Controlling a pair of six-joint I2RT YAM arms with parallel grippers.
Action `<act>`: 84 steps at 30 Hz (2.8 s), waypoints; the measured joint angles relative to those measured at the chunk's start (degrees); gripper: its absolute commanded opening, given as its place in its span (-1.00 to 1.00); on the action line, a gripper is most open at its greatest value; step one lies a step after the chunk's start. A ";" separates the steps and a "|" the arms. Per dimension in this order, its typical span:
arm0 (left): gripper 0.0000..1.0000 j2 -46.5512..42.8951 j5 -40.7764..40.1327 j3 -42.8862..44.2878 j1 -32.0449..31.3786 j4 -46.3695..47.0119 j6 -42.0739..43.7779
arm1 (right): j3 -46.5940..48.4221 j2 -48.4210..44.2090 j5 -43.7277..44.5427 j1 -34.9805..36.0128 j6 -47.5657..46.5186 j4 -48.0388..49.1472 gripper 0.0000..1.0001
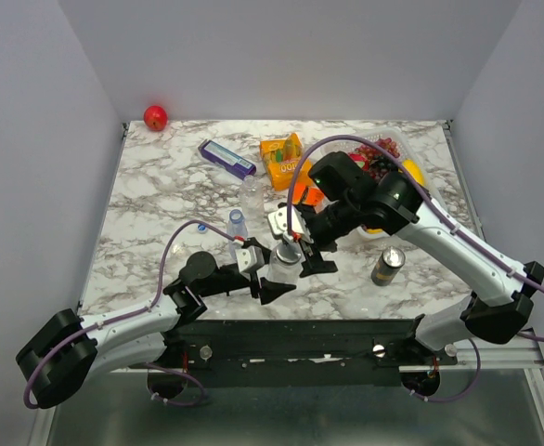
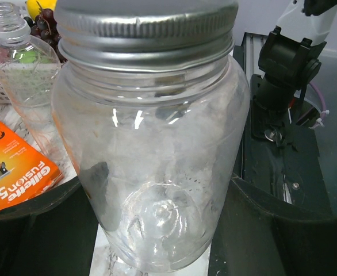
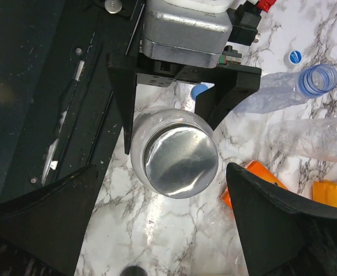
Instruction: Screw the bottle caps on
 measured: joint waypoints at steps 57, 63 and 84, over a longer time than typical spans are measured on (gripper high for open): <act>-1.00 2.23 2.54 -0.07 3.82 0.98 -1.36 | 5.92 0.50 12.92 -1.46 5.05 -7.02 0.99; -1.00 3.21 3.91 0.70 2.99 0.17 -0.68 | 8.74 4.96 6.01 -1.29 0.76 -6.84 0.99; -1.00 4.37 5.01 2.32 2.82 -2.36 0.35 | 2.32 5.38 2.69 1.31 -6.01 -6.05 1.00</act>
